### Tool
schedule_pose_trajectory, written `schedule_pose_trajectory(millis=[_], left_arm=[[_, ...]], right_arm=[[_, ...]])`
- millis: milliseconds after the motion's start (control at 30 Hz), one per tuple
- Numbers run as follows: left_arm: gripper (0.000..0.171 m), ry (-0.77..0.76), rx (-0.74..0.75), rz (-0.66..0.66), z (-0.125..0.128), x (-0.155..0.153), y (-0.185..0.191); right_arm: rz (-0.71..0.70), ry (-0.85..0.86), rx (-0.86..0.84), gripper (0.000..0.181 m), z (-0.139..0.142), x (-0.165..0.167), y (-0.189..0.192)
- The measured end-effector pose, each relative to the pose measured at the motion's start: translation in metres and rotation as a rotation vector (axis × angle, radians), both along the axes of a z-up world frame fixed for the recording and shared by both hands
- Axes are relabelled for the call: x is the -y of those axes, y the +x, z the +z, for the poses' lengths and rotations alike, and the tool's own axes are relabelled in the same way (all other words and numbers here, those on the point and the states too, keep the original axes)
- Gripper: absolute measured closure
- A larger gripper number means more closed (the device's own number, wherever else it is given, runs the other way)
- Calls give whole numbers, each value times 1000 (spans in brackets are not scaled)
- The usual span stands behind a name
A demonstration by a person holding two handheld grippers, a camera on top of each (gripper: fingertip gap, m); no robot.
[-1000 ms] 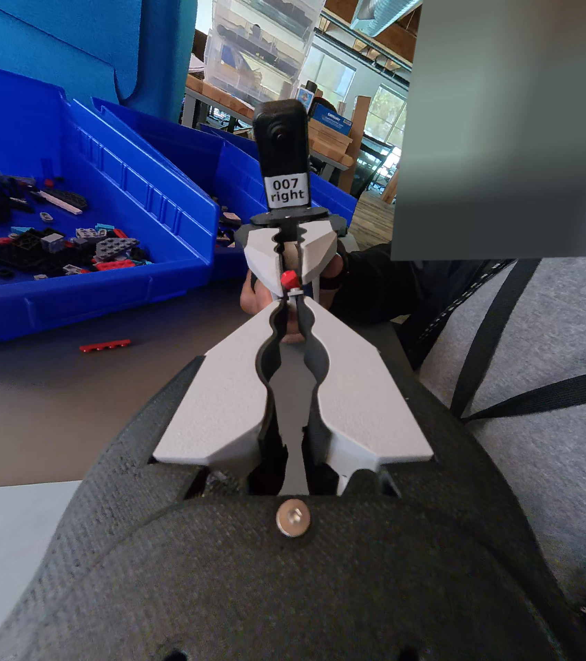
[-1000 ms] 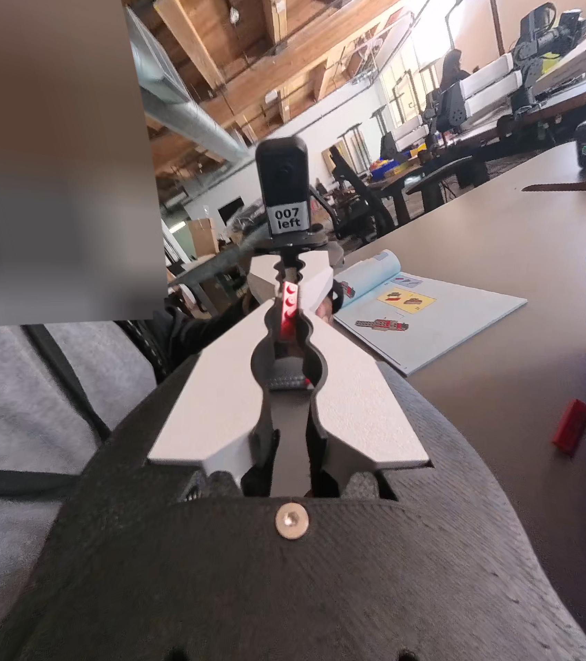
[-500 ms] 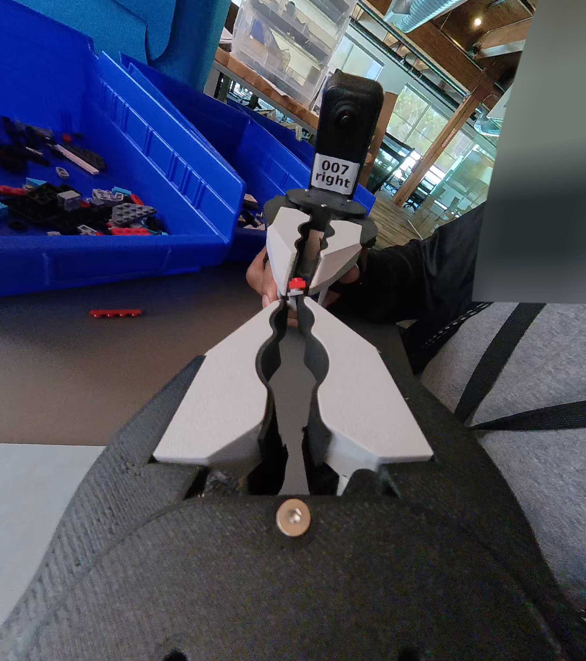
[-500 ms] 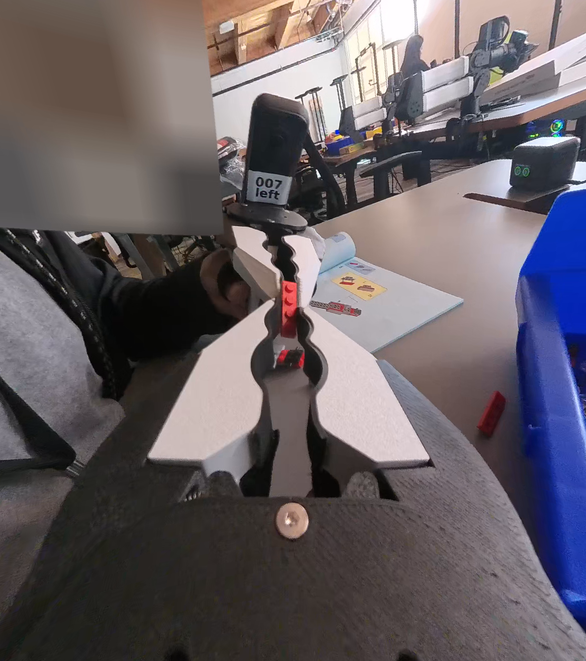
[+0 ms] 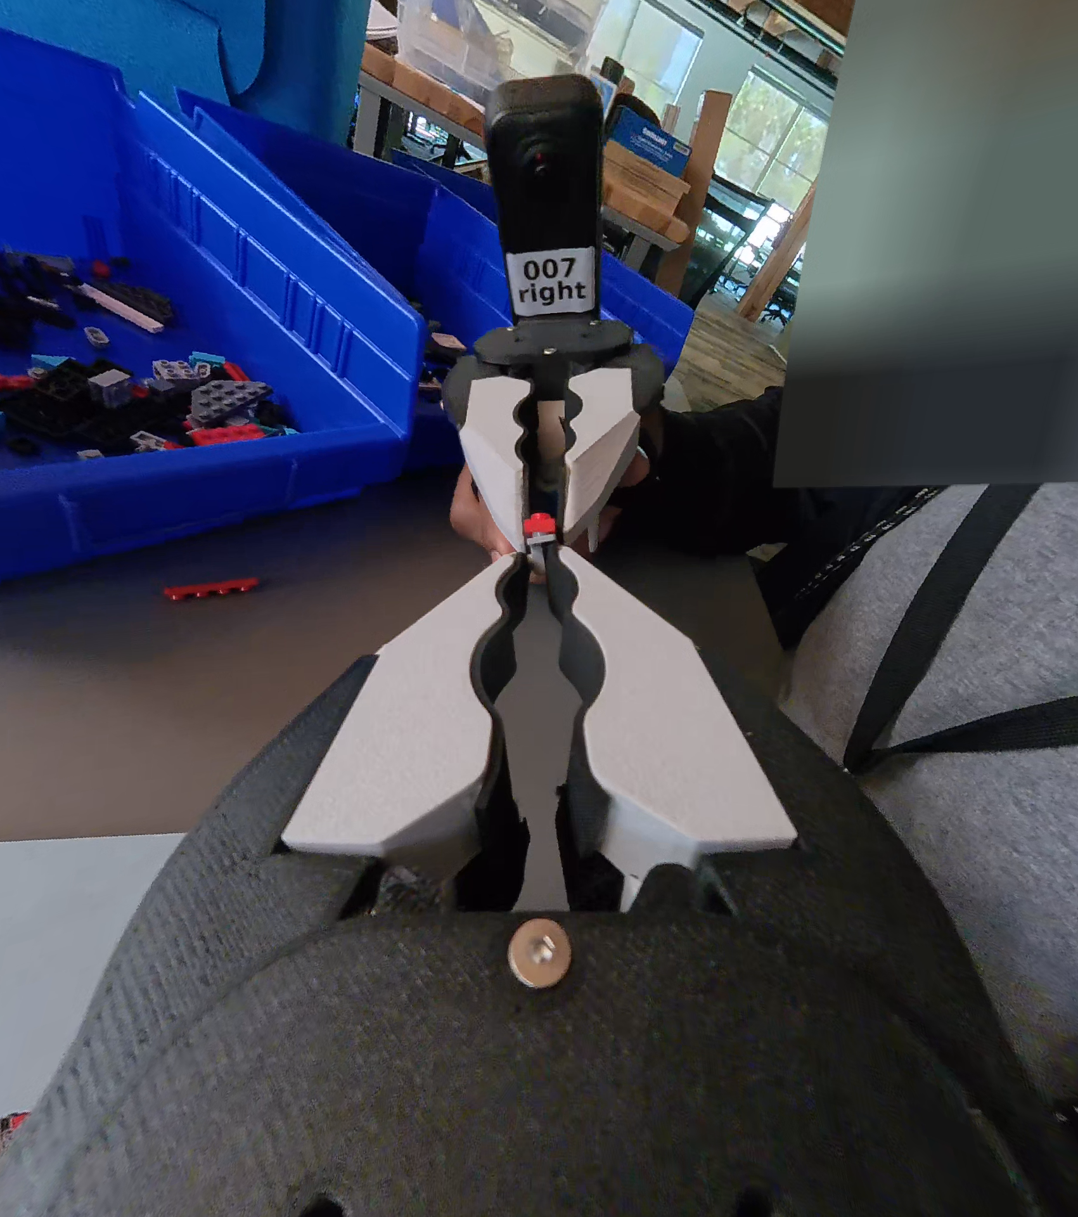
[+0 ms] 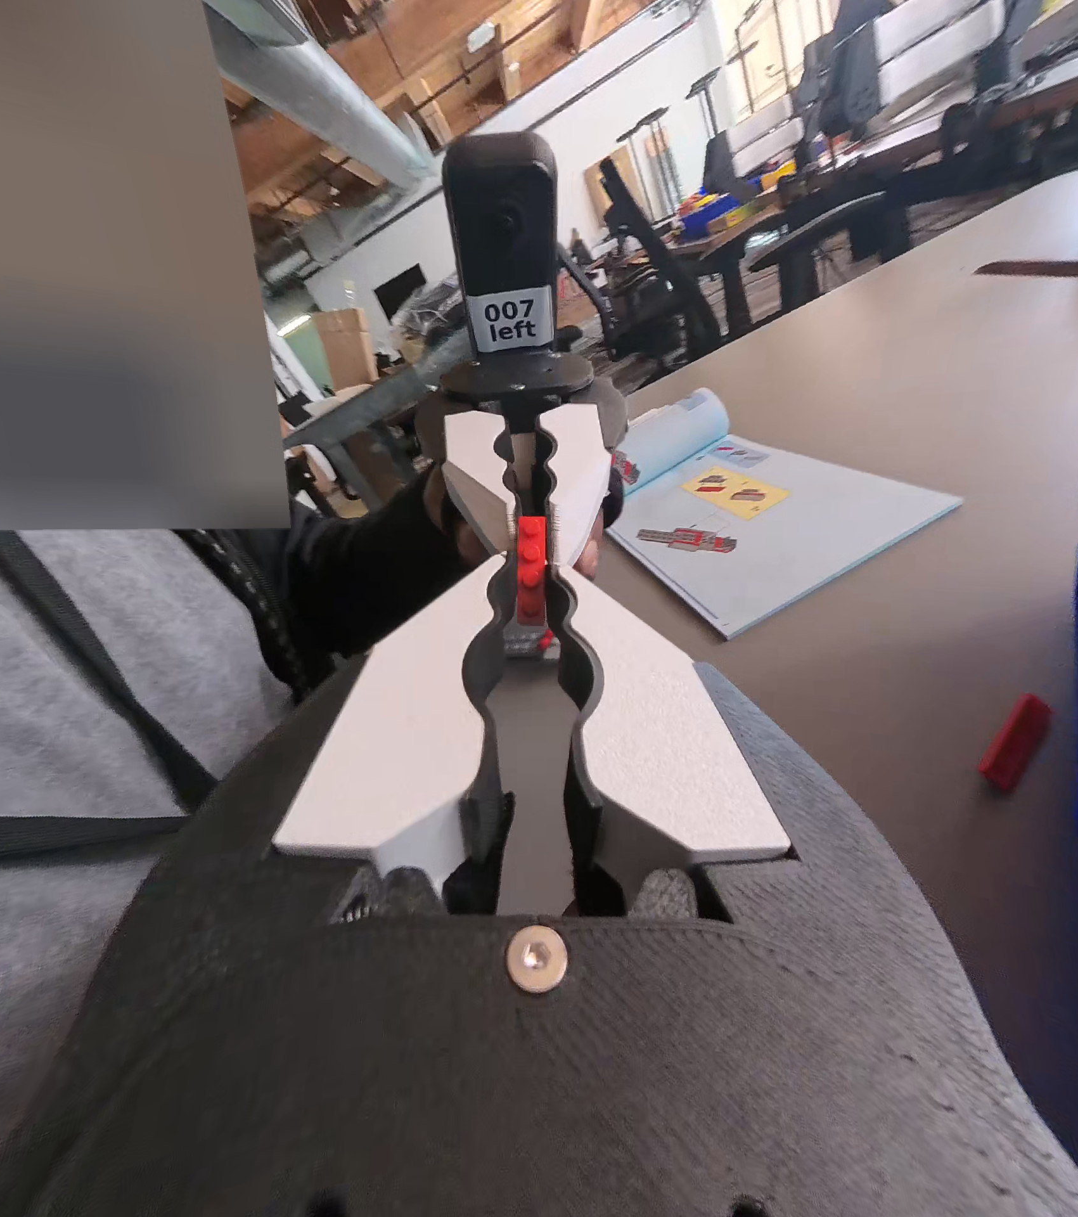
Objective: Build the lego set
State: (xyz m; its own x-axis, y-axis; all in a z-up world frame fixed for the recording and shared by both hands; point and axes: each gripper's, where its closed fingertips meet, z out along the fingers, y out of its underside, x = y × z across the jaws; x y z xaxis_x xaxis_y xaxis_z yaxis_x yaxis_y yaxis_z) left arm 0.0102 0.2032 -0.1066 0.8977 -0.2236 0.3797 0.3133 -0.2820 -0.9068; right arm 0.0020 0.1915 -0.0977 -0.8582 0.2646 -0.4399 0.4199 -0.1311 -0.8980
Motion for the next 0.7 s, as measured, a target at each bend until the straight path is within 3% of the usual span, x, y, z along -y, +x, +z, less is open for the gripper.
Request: schedule_pose_trajectory(millis=[700], left_arm=[[167, -7, -126, -49, -3, 0, 12]], right_arm=[[143, 0, 109, 171, -5, 0, 14]])
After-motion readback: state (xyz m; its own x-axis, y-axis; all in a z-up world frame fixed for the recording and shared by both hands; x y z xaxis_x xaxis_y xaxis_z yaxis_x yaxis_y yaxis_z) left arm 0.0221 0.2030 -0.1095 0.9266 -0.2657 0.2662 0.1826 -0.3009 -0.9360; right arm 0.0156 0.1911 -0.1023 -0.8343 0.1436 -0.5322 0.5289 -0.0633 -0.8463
